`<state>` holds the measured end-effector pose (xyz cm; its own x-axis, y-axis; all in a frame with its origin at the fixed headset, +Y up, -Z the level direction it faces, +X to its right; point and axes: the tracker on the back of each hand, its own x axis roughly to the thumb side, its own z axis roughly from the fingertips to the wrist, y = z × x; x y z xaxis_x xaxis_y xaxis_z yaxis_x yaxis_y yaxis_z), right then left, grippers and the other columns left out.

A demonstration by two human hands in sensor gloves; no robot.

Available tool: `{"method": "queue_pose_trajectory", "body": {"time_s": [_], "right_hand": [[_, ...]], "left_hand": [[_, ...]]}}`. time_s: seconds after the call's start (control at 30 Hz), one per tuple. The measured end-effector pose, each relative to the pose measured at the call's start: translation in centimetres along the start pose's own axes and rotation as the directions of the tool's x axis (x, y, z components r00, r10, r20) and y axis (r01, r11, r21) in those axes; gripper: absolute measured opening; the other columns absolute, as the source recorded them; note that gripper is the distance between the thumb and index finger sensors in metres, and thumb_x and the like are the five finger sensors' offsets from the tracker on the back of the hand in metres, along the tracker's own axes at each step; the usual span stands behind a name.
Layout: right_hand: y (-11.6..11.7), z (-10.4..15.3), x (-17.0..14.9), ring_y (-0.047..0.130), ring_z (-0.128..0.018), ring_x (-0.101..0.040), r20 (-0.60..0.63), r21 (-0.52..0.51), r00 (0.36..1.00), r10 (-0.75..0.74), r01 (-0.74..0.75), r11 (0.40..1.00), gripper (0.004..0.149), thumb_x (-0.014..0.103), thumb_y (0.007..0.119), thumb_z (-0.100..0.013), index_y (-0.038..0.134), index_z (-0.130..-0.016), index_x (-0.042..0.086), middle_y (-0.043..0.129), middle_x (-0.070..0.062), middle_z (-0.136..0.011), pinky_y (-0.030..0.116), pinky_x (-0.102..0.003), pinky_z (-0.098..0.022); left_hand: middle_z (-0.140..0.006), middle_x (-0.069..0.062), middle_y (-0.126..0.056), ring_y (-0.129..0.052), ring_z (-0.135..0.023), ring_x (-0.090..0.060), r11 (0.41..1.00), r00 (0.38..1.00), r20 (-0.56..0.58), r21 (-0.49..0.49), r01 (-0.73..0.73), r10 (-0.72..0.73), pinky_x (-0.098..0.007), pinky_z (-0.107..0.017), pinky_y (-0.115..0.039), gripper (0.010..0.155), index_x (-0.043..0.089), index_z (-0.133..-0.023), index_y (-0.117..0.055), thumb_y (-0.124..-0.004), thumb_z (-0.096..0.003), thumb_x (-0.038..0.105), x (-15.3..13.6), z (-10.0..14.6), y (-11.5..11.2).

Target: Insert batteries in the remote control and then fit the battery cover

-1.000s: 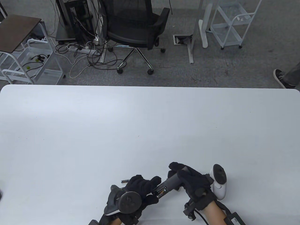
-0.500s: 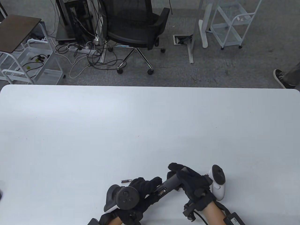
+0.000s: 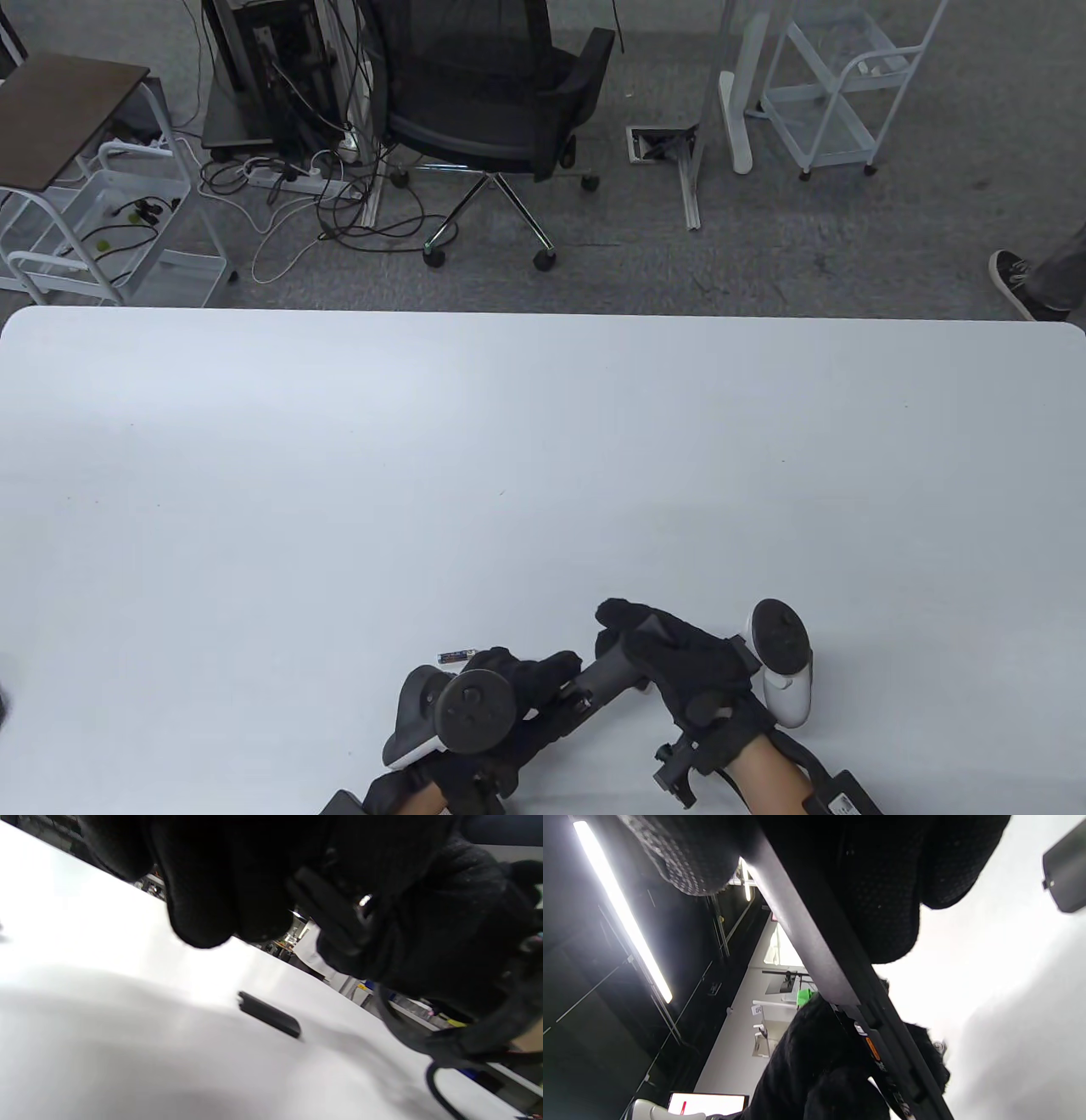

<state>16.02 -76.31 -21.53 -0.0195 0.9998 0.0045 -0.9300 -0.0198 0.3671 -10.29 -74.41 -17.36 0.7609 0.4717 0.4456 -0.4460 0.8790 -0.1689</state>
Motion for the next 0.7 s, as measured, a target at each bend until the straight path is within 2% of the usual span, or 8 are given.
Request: {"method": "queue_pose_trajectory", "body": {"time_s": [0.13, 0.27, 0.37, 0.6, 0.7], "right_hand": [[-1.0, 0.1, 0.0, 0.103, -0.05, -0.031, -0.007, -0.053, 1.0, 0.0, -0.001, 0.999, 0.062, 0.046, 0.082, -0.047, 0.078, -0.096, 0.008, 0.097, -0.018, -0.079, 0.077, -0.055, -0.053], [-1.8, 0.3, 0.0, 0.102, -0.05, -0.031, -0.009, -0.091, 1.0, 0.009, -0.01, 0.996, 0.062, 0.046, 0.082, -0.047, 0.078, -0.096, 0.008, 0.097, -0.018, -0.079, 0.077, -0.055, -0.053], [-1.8, 0.3, 0.1, 0.101, -0.052, -0.032, -0.006, -0.103, 1.0, 0.014, -0.014, 0.995, 0.062, 0.045, 0.082, -0.047, 0.078, -0.097, 0.009, 0.096, -0.018, -0.08, 0.075, -0.057, -0.055], [-2.2, 0.5, 0.3, 0.101, -0.053, -0.033, 0.008, -0.124, 1.0, 0.028, -0.027, 0.992, 0.062, 0.045, 0.082, -0.047, 0.078, -0.097, 0.009, 0.096, -0.018, -0.081, 0.074, -0.057, -0.055], [-2.3, 0.6, 0.2, 0.101, -0.053, -0.033, 0.008, -0.131, 1.0, 0.03, -0.028, 0.991, 0.062, 0.045, 0.082, -0.047, 0.078, -0.097, 0.009, 0.096, -0.018, -0.08, 0.074, -0.057, -0.055]], "left_hand": [[-0.084, 0.001, -0.1, -0.099, -0.079, -0.027, 0.998, 0.998, -0.049, 0.049, 0.041, -0.039, -0.059, -0.078, -0.069, 0.064, 0.029, -0.099, -0.076, -0.081, -0.0411, 0.055, -1.0, 0.3, 1.2], [-0.09, 0.001, -0.096, -0.095, -0.085, -0.028, 0.974, 0.973, -0.115, 0.088, 0.21, -0.2, -0.06, -0.079, -0.067, 0.063, 0.031, -0.1, -0.075, -0.082, -0.0418, 0.054, -1.9, 0.5, 2.1], [-0.096, 0.002, -0.091, -0.091, -0.091, -0.028, 0.947, 0.931, -0.199, 0.039, 0.32, -0.306, -0.06, -0.08, -0.065, 0.065, 0.033, -0.102, -0.071, -0.083, -0.0414, 0.054, -3.0, 0.3, 2.3], [-0.102, 0.003, -0.085, -0.084, -0.097, -0.03, 0.93, 0.885, -0.289, -0.086, 0.356, -0.365, -0.06, -0.082, -0.062, 0.066, 0.036, -0.103, -0.068, -0.087, -0.0412, 0.05, -5.5, -0.3, 1.7], [-0.105, 0.003, -0.083, -0.082, -0.099, -0.031, 0.926, 0.876, -0.3, -0.103, 0.364, -0.377, -0.061, -0.082, -0.061, 0.067, 0.036, -0.104, -0.067, -0.088, -0.0412, 0.049, -5.7, -0.4, 1.6]]}}
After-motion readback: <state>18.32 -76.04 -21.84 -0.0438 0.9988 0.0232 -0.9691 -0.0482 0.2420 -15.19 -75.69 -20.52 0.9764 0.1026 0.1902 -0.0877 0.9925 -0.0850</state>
